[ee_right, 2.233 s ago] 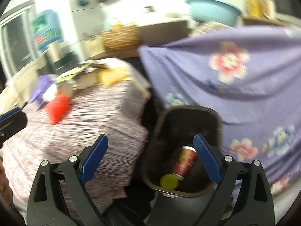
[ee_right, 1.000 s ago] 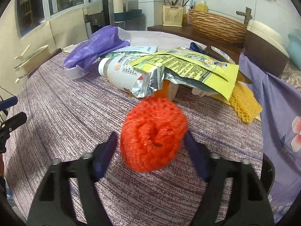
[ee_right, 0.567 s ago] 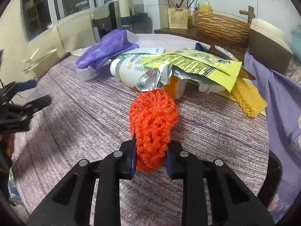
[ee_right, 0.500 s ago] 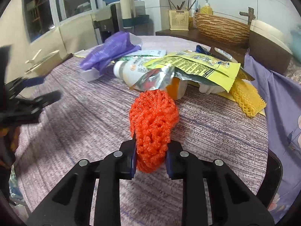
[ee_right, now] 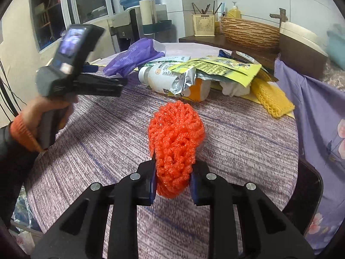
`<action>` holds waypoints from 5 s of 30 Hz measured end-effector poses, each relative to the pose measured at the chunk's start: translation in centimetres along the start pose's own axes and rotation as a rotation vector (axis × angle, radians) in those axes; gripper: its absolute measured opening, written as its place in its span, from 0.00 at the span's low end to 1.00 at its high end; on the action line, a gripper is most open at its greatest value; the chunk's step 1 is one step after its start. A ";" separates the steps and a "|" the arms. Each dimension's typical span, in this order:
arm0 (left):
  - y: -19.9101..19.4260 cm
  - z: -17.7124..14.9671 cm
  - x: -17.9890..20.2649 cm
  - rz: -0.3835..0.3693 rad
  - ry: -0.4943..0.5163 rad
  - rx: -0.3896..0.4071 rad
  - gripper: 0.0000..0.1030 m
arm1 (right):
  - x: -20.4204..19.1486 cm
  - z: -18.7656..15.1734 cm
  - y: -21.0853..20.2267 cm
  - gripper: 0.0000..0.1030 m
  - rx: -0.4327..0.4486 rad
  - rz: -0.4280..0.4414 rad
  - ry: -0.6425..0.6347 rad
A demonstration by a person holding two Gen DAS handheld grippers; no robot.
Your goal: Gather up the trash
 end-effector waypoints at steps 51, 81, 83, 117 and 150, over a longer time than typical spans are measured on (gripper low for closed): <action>-24.1 -8.5 13.4 -0.468 -0.092 0.335 0.19 | 8.6 -10.3 -10.7 0.24 0.174 -0.106 0.224; -20.9 -13.6 37.2 -0.704 0.315 0.140 0.19 | 27.7 -24.8 -1.5 0.59 -0.107 -0.410 0.540; -20.4 -13.7 37.8 -0.710 0.326 0.126 0.19 | 28.0 -25.0 -2.7 0.61 -0.098 -0.432 0.545; -12.5 -16.1 47.1 -0.673 0.435 -0.053 0.75 | 30.3 -29.6 -14.5 0.69 -0.025 -0.597 0.713; -20.3 -9.3 25.5 -0.387 0.287 0.290 0.95 | 21.1 -16.6 -10.1 0.79 0.038 -0.374 0.434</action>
Point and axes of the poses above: each gripper's, at about its wrist camera, not at the fingertips, and y roughly the way its jaws point, x to its right, z to its top, the point moved 6 cm from there along y, roughly the way its jaws point, and after that the axes turned 8 degrees about -y, right-handed, at the moved point
